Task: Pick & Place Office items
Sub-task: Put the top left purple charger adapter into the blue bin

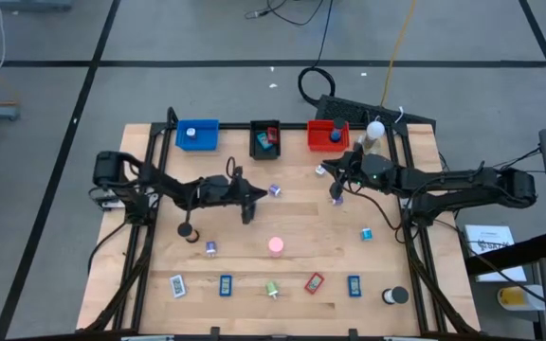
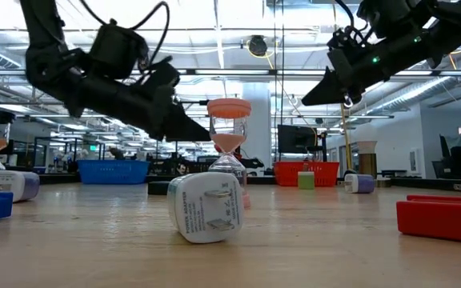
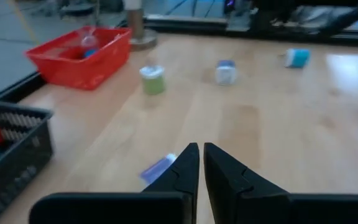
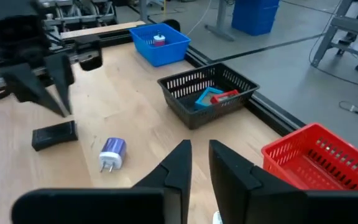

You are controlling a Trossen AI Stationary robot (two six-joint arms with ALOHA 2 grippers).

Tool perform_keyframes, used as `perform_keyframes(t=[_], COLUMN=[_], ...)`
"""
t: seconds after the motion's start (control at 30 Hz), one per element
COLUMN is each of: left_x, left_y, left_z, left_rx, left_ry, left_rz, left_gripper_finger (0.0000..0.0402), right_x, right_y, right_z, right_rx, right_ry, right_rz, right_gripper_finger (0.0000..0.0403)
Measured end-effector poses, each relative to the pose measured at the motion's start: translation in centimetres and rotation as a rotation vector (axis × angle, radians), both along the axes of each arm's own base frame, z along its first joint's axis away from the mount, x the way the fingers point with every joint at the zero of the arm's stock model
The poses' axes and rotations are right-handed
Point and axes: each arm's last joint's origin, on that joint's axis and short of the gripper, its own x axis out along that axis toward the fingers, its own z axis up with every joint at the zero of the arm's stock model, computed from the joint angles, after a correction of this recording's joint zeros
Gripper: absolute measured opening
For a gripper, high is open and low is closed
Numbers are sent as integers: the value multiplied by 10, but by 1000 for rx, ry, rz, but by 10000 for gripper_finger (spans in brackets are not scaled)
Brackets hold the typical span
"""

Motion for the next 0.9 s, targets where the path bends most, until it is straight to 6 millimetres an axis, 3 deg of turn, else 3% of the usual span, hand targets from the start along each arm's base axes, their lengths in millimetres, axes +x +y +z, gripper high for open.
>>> perform_keyframes(t=[0.2,0.33,0.5,0.6,0.73,0.9], left_x=[20,37,52,55,58,62], left_y=[12,19,31,40,49,58], left_z=[10,23,48,53,44,21], left_rx=[-9,23,56,75,81,136], left_ry=[188,346,435,483,511,573], left_rz=[-19,-27,-72,-111,-227,-267], left_gripper_finger=[74,136,225,268,302,311], right_x=[0,0,0,0,0,1], right_y=[1,1,1,1,1,2], right_z=[0,0,0,0,0,0], right_rx=[0,0,-5,-6,-19,-19], right_ry=[0,-1,2,3,11,11], right_rz=[7,8,12,12,18,30], right_gripper_finger=[65,65,66,66,66,66])
